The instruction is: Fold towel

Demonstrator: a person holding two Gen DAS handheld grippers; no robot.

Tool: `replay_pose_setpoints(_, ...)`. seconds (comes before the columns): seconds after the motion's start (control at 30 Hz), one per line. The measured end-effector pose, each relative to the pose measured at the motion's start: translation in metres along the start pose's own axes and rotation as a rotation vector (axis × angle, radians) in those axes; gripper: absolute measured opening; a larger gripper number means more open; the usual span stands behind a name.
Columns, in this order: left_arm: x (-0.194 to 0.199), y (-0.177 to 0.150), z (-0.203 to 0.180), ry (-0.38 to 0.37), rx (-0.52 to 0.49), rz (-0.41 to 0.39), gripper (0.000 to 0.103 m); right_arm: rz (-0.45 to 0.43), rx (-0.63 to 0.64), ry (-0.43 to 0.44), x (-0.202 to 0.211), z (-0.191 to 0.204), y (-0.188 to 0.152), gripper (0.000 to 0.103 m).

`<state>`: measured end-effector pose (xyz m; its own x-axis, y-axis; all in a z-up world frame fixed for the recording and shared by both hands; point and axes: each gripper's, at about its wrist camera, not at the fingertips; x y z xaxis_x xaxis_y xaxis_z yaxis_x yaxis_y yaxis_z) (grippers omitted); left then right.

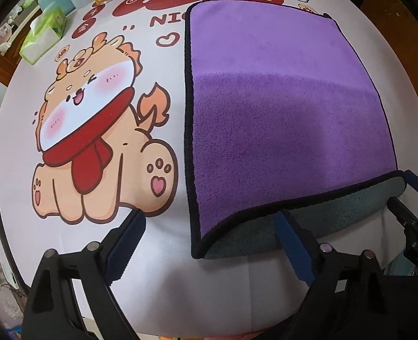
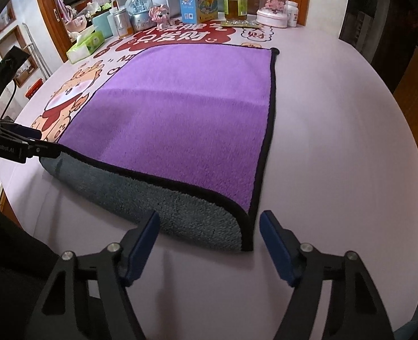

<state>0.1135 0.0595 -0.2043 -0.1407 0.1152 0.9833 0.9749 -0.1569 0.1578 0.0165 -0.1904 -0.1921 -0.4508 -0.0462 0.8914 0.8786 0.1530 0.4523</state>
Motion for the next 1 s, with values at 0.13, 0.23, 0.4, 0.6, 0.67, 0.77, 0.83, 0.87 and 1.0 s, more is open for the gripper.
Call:
replay_pose_setpoints(0.13,-0.006,0.004,0.001,-0.018,-0.001,0.01,0.078,0.012,0.003,0.003,-0.004,0.001,0.0,0.064)
replay_pose_setpoints(0.23,-0.01,0.006,0.001,-0.027,-0.005,0.016,0.074,0.01,0.003,-0.009,-0.004,0.001,-0.001,0.061)
replay_pose_setpoints(0.4,-0.017,0.005,-0.008,-0.037,-0.021,0.018,0.062,0.008,0.003,-0.03,-0.003,0.002,-0.002,0.054)
replay_pose_setpoints(0.6,-0.022,0.007,-0.012,-0.04,-0.027,0.012,0.044,0.007,0.005,-0.034,-0.003,0.001,-0.003,0.043)
replay_pose_setpoints(0.67,-0.018,0.008,-0.018,-0.043,-0.022,0.01,0.04,0.009,0.006,-0.036,-0.002,0.002,-0.003,0.041)
replay_pose_setpoints(0.77,-0.014,-0.001,-0.016,-0.038,-0.015,0.008,0.033,0.008,0.007,-0.036,-0.001,0.002,-0.005,0.036)
replay_pose_setpoints(0.83,-0.012,-0.009,-0.016,-0.04,-0.006,0.006,0.028,0.008,0.006,-0.036,-0.001,0.002,-0.005,0.032)
replay_pose_setpoints(0.87,-0.01,-0.013,-0.015,-0.042,-0.001,0.006,0.023,0.009,0.006,-0.035,-0.001,0.002,-0.005,0.03)
replay_pose_setpoints(1.0,-0.007,-0.019,-0.007,-0.059,0.019,0.007,0.011,0.009,0.006,-0.037,-0.001,0.002,-0.005,0.022)
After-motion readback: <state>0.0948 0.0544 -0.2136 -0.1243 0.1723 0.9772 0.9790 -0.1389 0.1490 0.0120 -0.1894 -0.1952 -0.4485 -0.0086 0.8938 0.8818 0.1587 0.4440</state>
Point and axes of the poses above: each gripper's, at about its wrist camera, not at the fingertips, and x roughly against the way its jaws point, z to its left, y to its top, and after that the axes turned 4 degrees about -y, right-handed
